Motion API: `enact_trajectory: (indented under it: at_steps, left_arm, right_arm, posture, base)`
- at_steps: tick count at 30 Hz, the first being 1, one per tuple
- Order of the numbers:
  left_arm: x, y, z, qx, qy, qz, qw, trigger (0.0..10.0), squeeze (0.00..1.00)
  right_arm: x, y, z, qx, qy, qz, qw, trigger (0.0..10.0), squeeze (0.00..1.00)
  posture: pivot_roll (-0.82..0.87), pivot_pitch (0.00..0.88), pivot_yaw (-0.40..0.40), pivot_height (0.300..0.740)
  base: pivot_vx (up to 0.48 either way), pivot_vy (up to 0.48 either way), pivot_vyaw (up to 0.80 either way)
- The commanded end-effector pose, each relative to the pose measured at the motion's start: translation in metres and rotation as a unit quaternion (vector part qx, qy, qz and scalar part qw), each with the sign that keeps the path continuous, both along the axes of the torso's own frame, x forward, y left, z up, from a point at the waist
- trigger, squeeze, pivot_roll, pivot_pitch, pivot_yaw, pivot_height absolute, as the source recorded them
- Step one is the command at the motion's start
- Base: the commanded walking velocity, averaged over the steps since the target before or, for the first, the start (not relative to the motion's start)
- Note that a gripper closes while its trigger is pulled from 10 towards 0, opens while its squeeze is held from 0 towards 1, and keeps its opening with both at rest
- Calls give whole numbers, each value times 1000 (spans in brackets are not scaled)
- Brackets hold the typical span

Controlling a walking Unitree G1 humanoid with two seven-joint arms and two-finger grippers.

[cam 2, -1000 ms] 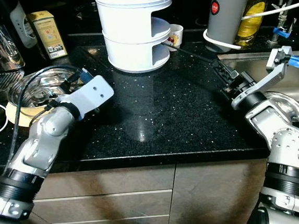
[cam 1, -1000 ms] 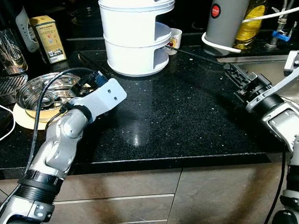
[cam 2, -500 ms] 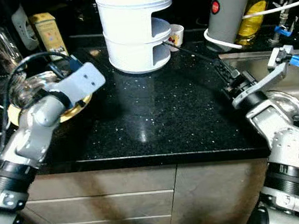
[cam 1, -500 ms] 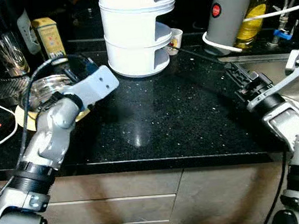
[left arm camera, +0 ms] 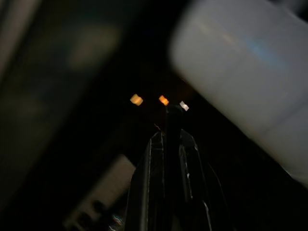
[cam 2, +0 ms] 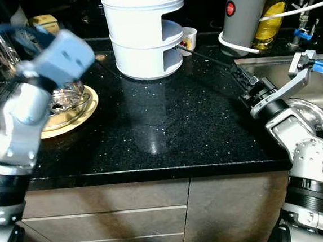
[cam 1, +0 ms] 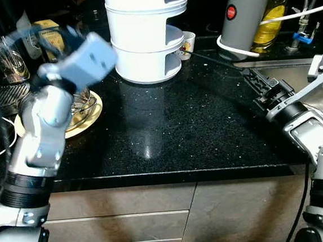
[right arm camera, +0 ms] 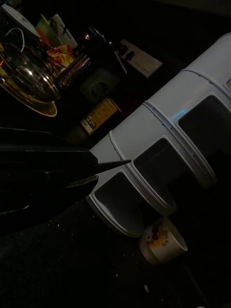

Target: Kitchen organization

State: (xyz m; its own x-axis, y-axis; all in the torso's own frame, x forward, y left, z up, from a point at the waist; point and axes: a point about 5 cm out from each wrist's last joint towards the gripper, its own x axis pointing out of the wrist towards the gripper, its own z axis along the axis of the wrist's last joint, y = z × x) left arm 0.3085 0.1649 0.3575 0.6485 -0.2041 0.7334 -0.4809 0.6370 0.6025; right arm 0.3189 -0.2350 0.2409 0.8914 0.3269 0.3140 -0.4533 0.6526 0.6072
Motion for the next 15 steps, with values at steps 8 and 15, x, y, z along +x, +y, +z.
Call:
enact_trajectory:
  at_steps: [8,15]
  left_arm:
    - [-9,-29,-5,-253,92,-296,916,10000,0]
    - [-10,-33,-25,-261,112,-264,922,10000,0]
  right_arm:
    - [4,-4,4,5,-4,-29,1000,10000,0]
    - [5,-1,3,-3,-3,-21,1000,10000,0]
  posture:
    - [11,0,-58,740]
    - [11,0,-60,740]
  base:
    - [0,0,-98]
    - [0,0,-568]
